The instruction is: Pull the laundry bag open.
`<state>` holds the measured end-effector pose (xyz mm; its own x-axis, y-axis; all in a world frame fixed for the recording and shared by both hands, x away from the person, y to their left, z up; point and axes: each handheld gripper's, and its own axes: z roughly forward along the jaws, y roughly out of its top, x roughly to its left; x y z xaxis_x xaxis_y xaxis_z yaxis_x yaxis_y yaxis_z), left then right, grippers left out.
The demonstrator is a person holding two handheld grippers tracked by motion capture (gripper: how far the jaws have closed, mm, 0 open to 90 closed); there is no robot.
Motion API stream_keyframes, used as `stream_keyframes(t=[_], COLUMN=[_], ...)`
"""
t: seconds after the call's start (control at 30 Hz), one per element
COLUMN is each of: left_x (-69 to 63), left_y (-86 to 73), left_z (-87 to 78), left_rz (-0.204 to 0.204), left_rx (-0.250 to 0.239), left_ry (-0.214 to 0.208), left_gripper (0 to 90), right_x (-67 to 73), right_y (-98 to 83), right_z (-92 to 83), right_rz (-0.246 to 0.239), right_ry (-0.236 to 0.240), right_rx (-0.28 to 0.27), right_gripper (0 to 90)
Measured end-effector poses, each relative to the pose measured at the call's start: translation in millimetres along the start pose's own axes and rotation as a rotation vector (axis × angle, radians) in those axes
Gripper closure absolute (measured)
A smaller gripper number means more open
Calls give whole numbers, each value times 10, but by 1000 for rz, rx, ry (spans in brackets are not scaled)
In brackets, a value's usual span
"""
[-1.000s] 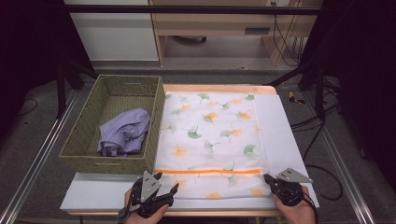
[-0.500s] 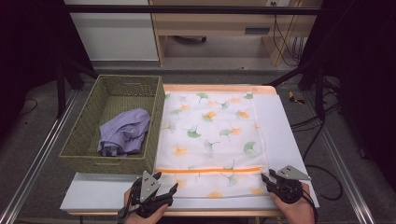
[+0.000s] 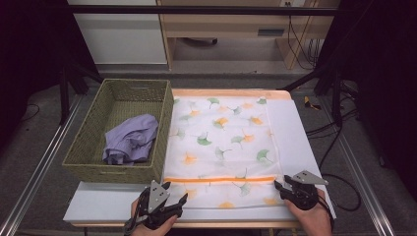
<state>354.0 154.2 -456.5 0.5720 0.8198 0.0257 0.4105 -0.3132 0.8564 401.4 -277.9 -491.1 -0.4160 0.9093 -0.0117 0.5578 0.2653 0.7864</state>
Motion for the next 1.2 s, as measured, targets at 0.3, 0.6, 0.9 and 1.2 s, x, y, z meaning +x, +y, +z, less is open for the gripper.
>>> stream_keyframes(t=[0.3, 0.6, 0.9, 1.2], left_x=[4, 5, -61, -409], left_y=[1, 18, 243, 627], left_z=[-7, -9, 58, 370], left_rz=[-3, 0, 57, 122], left_rx=[-4, -7, -12, -16], left_ry=[1, 0, -33, -162], left_gripper=[313, 319, 370, 446], right_x=[29, 44, 154, 289], right_y=[-6, 32, 338, 716], right_z=[-13, -36, -214, -348], right_rz=[-7, 12, -66, -148], right_ry=[6, 6, -12, -35], right_rx=[-4, -19, -8, 27], right_gripper=[740, 836, 839, 855])
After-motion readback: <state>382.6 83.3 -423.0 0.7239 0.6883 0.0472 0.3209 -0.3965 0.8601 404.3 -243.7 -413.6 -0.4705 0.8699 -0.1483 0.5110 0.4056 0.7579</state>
